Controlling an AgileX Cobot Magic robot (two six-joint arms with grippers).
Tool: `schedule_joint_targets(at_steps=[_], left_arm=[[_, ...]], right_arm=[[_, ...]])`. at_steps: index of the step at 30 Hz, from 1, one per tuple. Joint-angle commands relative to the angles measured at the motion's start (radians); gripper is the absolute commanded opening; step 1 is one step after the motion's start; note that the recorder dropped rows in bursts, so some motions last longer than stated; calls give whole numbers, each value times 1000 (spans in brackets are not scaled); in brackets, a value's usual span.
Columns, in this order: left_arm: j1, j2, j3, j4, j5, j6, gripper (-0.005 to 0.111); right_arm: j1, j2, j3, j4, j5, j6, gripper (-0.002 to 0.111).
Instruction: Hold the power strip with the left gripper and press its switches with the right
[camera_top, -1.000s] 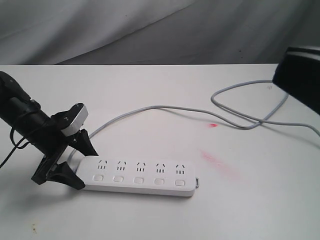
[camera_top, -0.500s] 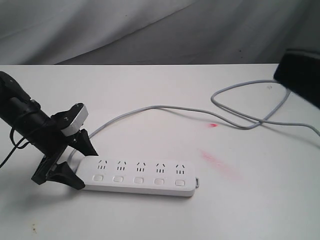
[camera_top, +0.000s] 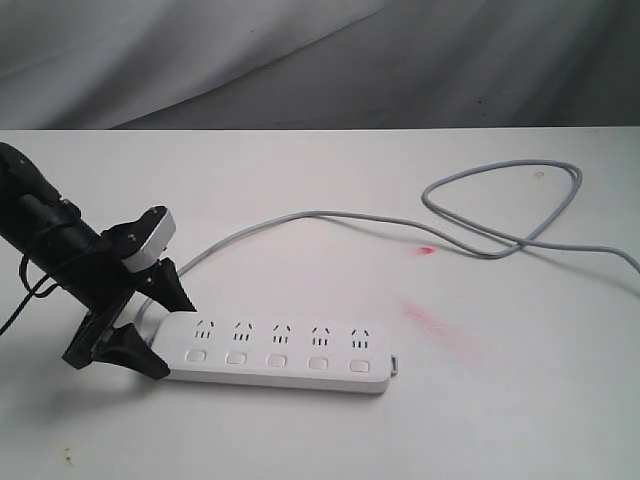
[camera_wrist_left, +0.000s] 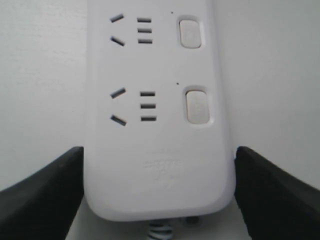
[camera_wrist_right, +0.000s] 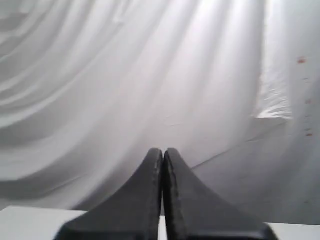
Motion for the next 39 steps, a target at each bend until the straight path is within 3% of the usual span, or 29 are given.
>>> schedule_joint_targets(at_steps=[1, 17, 21, 26, 29, 39], left_arm=[[0, -4, -1, -3, 7, 3, 54], [0, -4, -1, -3, 7, 3, 54], [0, -4, -1, -3, 7, 3, 54], [0, -4, -1, -3, 7, 3, 54], [0, -4, -1, -3, 7, 3, 54], [0, -4, -1, -3, 7, 3, 54]], right_arm=[[-94, -51, 5, -63, -52, 4, 0], [-132, -81, 5, -227, -221, 23, 0], [-132, -81, 5, -416, -284, 337, 0], [-132, -81, 5, -1057, -238, 1152, 0], [-132, -81, 5, -1305, -183, 1431, 0], [-132, -81, 5, -1421, -33, 1485, 0]])
